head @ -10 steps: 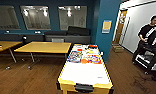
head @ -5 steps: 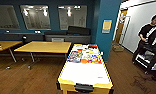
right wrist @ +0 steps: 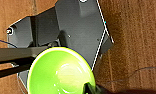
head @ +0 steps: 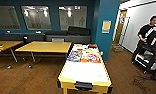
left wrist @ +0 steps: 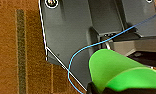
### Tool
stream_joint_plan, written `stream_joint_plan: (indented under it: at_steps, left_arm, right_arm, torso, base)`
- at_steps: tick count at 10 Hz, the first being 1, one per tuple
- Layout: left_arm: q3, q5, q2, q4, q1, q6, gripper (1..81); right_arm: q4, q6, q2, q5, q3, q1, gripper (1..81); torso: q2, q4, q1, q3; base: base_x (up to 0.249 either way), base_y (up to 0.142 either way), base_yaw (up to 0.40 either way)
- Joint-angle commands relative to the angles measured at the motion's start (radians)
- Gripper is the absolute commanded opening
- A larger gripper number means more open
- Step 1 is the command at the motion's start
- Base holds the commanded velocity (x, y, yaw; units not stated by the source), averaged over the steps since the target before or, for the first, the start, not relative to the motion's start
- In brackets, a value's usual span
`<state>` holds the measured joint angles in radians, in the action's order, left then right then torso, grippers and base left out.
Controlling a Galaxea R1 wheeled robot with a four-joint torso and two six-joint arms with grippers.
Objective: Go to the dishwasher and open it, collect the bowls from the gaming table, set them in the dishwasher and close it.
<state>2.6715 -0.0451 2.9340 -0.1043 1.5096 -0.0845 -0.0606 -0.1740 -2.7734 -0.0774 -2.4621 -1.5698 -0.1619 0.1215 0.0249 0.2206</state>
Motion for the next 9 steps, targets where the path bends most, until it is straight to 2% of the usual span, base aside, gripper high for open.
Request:
stream_joint_plan:
  at_steps: [1, 5, 9]
  left_arm:
    - [0.002, -0.047, -0.012, 0.005, -0.065, -0.011, 1.0]
    - [0.005, -0.039, -0.009, 0.006, -0.065, -0.017, 1.0]
    - [0.056, -0.024, -0.007, -0.005, -0.065, -0.006, 1.0]
  right_arm:
    - [-0.01, 0.004, 0.022, 0.044, -0.001, 0.056, 1.0]
    - [-0.007, 0.002, 0.025, 0.042, -0.003, 0.055, 1.0]
    - [-0.016, 0.004, 0.021, 0.042, -0.009, 0.055, 1.0]
  torso:
    - [0.0, 0.0, 0.0, 0.0]
    - [0.0, 0.0, 0.001, 0.0]
    - [0.0, 0.0, 0.001, 0.0]
  base:
    - [0.0, 0.0, -0.134]
    - [0.0, 0.0, -0.363]
    - [0.0, 0.0, -0.396]
